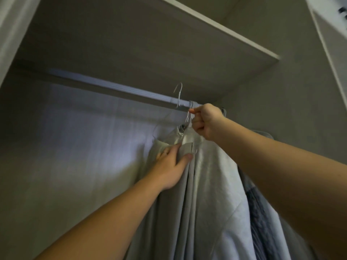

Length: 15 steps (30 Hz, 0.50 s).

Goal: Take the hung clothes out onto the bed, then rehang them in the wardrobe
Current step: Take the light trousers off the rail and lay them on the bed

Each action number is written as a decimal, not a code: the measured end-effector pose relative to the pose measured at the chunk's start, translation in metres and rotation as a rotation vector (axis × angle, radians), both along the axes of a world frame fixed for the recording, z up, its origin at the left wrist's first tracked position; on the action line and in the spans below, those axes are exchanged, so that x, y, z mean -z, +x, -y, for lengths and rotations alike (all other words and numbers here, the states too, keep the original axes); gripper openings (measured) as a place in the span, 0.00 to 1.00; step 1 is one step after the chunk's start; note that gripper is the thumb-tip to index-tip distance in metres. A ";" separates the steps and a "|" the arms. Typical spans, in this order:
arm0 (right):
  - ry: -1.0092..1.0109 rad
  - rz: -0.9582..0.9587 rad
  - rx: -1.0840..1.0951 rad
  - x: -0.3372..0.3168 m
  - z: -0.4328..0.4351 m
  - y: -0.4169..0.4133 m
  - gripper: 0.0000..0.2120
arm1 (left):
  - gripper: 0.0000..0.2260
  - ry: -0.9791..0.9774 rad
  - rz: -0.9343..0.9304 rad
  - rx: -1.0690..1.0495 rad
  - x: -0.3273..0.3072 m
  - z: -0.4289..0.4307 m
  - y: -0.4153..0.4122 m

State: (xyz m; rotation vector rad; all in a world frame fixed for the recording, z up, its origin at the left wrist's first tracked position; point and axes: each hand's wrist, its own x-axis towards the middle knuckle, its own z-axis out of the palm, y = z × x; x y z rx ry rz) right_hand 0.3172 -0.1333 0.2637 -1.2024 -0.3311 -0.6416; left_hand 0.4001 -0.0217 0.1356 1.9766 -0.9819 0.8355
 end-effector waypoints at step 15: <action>-0.500 0.244 0.922 0.070 0.127 -0.210 0.08 | 0.28 -0.452 0.553 -0.182 -0.035 0.077 -0.107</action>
